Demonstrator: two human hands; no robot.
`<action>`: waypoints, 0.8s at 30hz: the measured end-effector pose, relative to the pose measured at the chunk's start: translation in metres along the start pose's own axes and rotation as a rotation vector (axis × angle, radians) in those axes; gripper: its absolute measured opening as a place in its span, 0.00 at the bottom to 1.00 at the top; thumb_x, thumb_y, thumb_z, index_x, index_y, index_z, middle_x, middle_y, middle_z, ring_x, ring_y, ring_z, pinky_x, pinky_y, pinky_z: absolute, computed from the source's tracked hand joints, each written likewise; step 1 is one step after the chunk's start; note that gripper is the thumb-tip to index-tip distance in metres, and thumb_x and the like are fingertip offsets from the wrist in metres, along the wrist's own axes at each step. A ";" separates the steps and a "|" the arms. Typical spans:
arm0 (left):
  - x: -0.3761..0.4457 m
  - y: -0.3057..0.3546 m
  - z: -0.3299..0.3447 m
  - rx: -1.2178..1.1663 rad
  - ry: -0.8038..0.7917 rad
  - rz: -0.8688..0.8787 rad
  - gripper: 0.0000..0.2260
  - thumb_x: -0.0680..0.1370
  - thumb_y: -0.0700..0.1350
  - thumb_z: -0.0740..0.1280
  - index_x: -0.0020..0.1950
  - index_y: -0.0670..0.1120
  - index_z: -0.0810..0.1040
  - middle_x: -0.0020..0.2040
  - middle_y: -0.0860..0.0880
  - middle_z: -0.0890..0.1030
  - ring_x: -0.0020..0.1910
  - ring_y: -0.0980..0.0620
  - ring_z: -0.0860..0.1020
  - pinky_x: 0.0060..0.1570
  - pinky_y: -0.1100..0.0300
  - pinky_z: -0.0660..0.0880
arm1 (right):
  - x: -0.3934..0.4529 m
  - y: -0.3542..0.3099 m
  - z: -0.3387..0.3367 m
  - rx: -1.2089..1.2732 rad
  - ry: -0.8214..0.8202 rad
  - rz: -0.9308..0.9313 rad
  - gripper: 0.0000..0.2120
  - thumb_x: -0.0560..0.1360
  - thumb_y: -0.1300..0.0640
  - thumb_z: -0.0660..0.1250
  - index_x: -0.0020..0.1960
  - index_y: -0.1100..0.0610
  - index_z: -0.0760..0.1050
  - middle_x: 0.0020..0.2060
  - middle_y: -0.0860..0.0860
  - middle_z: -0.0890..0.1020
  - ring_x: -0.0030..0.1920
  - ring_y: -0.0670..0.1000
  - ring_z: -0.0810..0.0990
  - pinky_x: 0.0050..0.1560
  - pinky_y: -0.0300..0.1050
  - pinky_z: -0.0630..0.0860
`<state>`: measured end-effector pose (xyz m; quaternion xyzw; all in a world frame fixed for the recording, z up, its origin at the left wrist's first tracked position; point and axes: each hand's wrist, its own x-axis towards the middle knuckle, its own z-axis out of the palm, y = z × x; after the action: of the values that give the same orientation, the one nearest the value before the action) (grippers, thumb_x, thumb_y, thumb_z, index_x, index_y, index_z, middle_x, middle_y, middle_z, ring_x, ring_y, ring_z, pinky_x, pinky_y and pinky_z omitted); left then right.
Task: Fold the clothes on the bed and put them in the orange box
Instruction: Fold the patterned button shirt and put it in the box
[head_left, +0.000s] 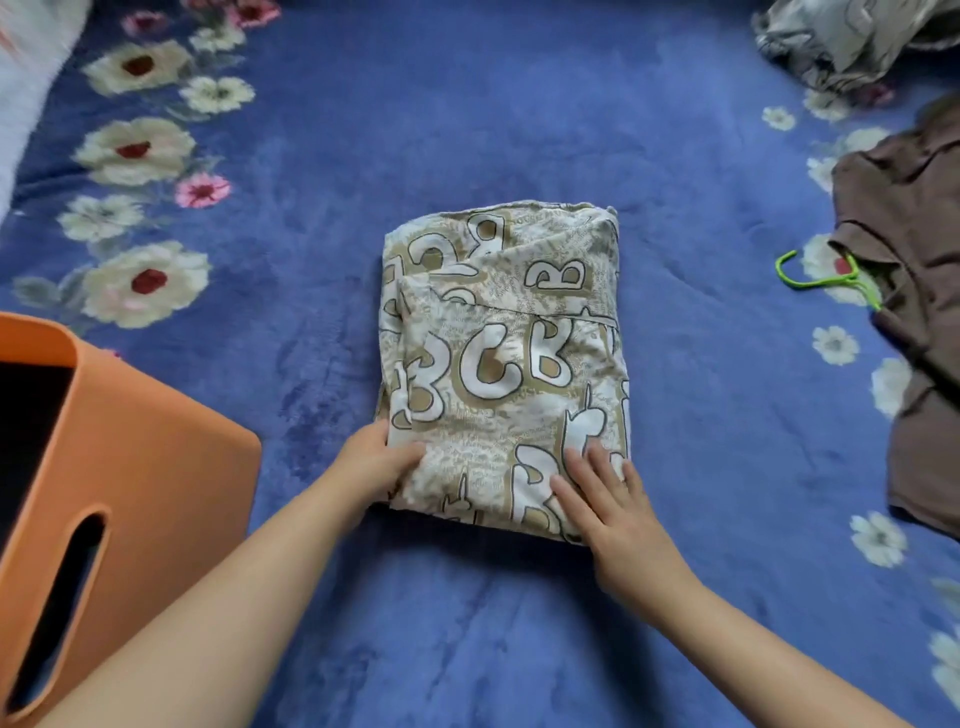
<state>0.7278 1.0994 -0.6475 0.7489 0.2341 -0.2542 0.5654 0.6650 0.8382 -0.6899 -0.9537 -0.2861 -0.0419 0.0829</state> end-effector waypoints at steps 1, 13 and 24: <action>0.003 -0.008 -0.001 0.059 0.046 -0.064 0.06 0.72 0.40 0.68 0.48 0.42 0.76 0.41 0.42 0.80 0.40 0.44 0.78 0.35 0.56 0.73 | -0.006 -0.003 0.005 -0.022 -0.072 0.007 0.39 0.56 0.69 0.53 0.68 0.59 0.63 0.76 0.52 0.42 0.75 0.56 0.43 0.69 0.58 0.48; 0.103 0.078 -0.010 -0.205 0.258 0.035 0.42 0.69 0.51 0.74 0.75 0.41 0.55 0.73 0.43 0.62 0.69 0.44 0.66 0.61 0.54 0.65 | 0.144 0.047 -0.041 0.225 -0.112 0.453 0.32 0.75 0.42 0.56 0.73 0.59 0.60 0.74 0.57 0.58 0.74 0.58 0.55 0.72 0.61 0.51; 0.131 0.129 0.014 0.026 -0.099 0.285 0.07 0.74 0.38 0.70 0.50 0.46 0.77 0.44 0.48 0.81 0.44 0.50 0.80 0.49 0.56 0.77 | 0.195 0.065 0.000 -0.218 -0.176 0.331 0.32 0.70 0.44 0.26 0.73 0.51 0.35 0.72 0.49 0.34 0.71 0.51 0.30 0.60 0.54 0.19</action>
<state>0.9085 1.0621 -0.6414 0.7685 0.0941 -0.2110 0.5967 0.8639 0.8897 -0.6737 -0.9910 -0.1255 0.0250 -0.0401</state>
